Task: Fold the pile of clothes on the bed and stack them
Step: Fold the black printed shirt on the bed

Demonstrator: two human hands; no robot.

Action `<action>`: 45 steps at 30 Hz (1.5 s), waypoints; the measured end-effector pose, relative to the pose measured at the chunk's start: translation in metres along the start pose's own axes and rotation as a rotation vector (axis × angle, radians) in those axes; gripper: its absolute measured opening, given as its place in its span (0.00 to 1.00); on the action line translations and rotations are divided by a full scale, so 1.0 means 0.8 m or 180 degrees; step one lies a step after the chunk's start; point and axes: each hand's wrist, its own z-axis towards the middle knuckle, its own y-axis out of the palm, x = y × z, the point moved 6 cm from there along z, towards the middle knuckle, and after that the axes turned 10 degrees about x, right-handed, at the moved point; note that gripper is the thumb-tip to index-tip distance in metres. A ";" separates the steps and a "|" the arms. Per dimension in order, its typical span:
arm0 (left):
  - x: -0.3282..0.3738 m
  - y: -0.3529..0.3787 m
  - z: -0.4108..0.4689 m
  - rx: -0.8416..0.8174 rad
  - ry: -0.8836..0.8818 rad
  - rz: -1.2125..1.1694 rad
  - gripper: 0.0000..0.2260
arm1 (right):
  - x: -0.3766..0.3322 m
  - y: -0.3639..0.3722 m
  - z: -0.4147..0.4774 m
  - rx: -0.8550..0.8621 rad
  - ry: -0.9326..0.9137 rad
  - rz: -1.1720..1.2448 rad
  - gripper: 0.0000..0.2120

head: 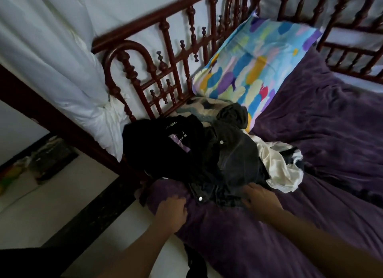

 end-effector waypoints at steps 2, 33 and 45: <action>-0.041 0.009 0.047 -0.0047 0.0061 -0.0099 0.11 | -0.030 0.021 0.045 -0.0126 0.0047 -0.0081 0.16; -0.074 0.074 0.192 -0.0724 0.1123 0.0354 0.11 | 0.051 0.072 0.077 -0.0525 0.2336 -0.0439 0.13; -0.195 0.024 0.108 0.1001 -0.0954 -0.1144 0.09 | -0.242 0.100 0.297 -0.0924 -0.0610 0.0042 0.28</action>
